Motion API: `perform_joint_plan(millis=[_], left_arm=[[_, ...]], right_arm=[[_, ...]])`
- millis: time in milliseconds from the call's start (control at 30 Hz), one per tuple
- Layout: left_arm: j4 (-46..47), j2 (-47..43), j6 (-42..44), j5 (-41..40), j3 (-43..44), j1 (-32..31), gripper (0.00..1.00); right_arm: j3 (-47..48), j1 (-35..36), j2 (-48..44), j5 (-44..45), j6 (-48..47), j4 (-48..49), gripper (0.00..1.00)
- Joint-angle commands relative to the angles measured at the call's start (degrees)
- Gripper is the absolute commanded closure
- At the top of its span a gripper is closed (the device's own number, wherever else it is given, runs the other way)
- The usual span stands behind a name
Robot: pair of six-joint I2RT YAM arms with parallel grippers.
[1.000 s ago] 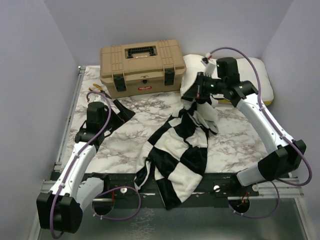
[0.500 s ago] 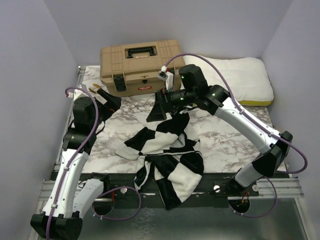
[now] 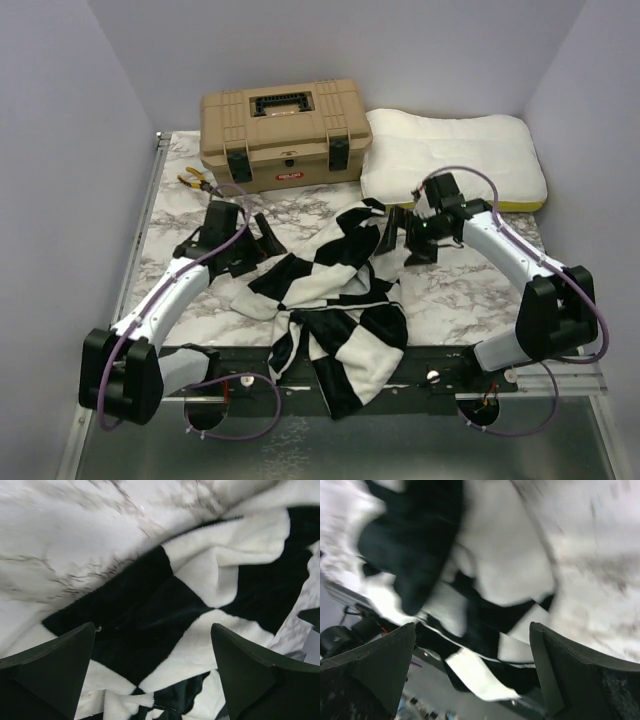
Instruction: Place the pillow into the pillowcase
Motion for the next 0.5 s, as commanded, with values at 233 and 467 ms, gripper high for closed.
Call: perform_joint_plan(millis=[233, 467], left_arm=[[7.3, 25.9, 8.2, 4.9, 12.4, -22.9, 0.01], [7.3, 32.6, 9.2, 3.2, 16.5, -26.8, 0.47]], right_arm=[[-22.5, -1.2, 4.8, -14.3, 4.9, 9.4, 0.02], [-19.3, -0.9, 10.2, -19.0, 4.3, 12.9, 0.71]])
